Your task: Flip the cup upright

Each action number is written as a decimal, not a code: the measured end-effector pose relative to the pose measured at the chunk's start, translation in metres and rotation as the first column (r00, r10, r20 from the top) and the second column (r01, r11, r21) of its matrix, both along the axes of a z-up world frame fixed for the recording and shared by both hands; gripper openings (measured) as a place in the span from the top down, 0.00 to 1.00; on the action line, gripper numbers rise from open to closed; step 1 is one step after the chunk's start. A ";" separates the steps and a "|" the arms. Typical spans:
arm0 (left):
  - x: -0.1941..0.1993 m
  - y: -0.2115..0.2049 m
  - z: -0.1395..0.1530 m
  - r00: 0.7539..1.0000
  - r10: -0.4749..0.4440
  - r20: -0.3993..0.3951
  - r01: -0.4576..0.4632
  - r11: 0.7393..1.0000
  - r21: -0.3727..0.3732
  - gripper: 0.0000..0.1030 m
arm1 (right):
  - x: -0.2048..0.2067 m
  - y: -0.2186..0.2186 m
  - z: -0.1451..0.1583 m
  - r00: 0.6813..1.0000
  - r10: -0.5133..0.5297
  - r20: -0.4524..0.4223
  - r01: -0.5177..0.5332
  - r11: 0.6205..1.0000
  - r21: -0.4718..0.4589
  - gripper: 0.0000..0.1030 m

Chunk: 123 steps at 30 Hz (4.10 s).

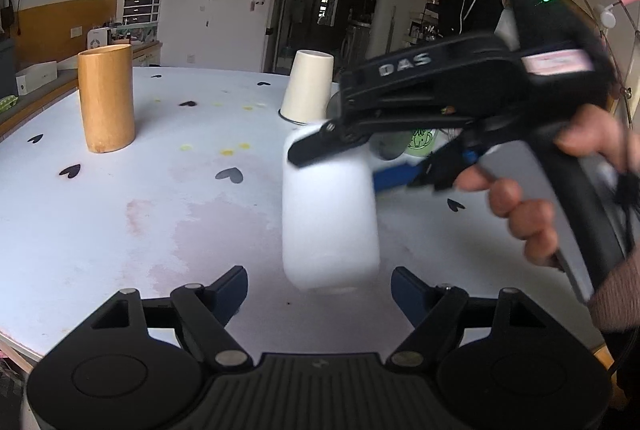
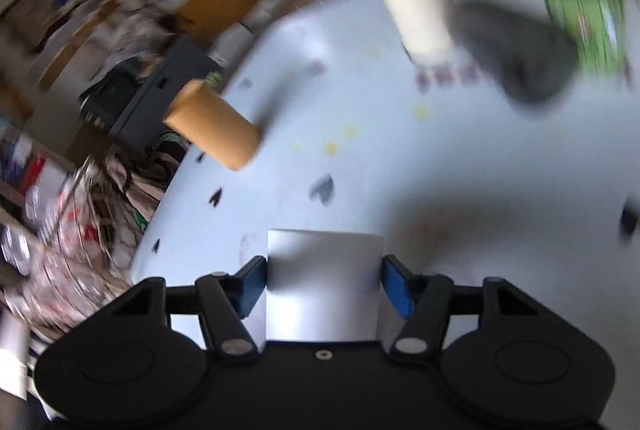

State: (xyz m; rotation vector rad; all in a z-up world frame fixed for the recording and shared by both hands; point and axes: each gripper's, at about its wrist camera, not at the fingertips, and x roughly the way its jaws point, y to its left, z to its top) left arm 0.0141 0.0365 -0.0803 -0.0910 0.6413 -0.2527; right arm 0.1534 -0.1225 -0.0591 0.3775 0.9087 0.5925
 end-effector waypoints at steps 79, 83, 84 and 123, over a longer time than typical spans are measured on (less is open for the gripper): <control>-0.029 0.074 0.061 0.941 0.271 0.202 -0.295 0.950 0.100 0.06 | -0.125 -0.008 0.069 0.812 0.014 0.583 0.185 0.942 -0.280 0.02; -0.032 0.074 0.061 0.942 0.264 0.207 -0.291 0.951 0.109 0.03 | -0.129 -0.013 0.064 0.811 -0.007 0.584 0.206 0.940 -0.274 0.01; -0.032 0.073 0.062 0.942 0.261 0.208 -0.288 0.951 0.111 0.02 | -0.130 -0.014 0.064 0.810 -0.013 0.586 0.212 0.939 -0.272 0.00; -0.036 0.066 0.060 0.944 0.249 0.217 -0.280 0.952 0.126 0.00 | -0.131 -0.023 0.058 0.807 -0.044 0.589 0.246 0.932 -0.267 0.00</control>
